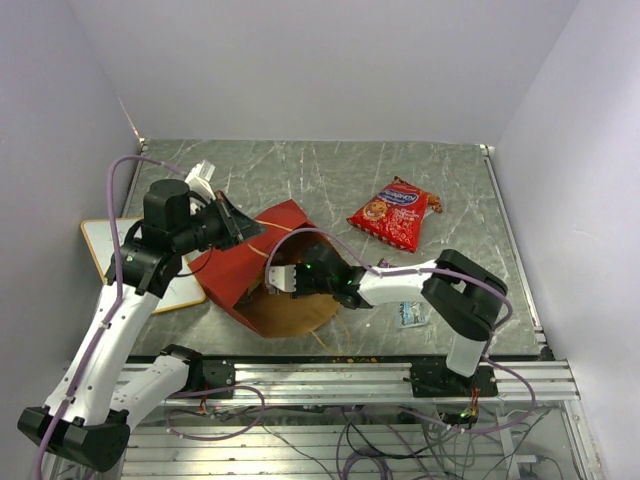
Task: Take the snacks out of the paper bag
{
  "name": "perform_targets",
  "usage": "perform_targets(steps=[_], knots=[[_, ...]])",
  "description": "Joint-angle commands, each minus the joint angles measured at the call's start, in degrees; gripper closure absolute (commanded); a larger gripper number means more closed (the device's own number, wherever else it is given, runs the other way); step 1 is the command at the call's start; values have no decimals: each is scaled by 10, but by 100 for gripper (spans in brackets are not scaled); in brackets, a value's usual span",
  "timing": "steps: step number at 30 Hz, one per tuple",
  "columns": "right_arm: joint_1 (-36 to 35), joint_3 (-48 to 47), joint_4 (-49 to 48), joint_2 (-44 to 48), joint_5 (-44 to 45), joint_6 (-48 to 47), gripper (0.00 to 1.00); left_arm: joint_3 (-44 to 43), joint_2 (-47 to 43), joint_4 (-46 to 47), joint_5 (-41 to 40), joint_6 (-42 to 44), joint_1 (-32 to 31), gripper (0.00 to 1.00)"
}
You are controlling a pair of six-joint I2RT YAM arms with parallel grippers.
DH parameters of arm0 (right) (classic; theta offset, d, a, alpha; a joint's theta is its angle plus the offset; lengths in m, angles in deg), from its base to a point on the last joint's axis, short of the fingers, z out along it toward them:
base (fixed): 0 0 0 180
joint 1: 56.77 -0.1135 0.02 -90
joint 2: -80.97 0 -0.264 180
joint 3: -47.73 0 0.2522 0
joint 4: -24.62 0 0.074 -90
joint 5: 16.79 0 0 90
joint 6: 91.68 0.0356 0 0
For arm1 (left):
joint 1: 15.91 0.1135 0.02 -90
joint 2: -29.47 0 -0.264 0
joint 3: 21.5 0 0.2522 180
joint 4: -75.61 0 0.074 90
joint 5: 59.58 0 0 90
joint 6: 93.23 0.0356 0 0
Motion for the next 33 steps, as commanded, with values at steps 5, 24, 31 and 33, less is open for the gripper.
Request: perform_targets(steps=[5, 24, 31, 33], knots=[[-6, 28, 106, 137, -1, 56, 100, -5, 18, 5, -11, 9, 1, 93], [-30, -52, 445, 413, -9, 327, 100, -58, 63, -72, -21, -1, 1, 93], [-30, -113, 538, 516, 196, 446, 100, -86, 88, -99, -40, 6, 1, 93], [-30, -130, 547, 534, 290, 519, 100, -97, 94, -111, -47, 14, 1, 93]])
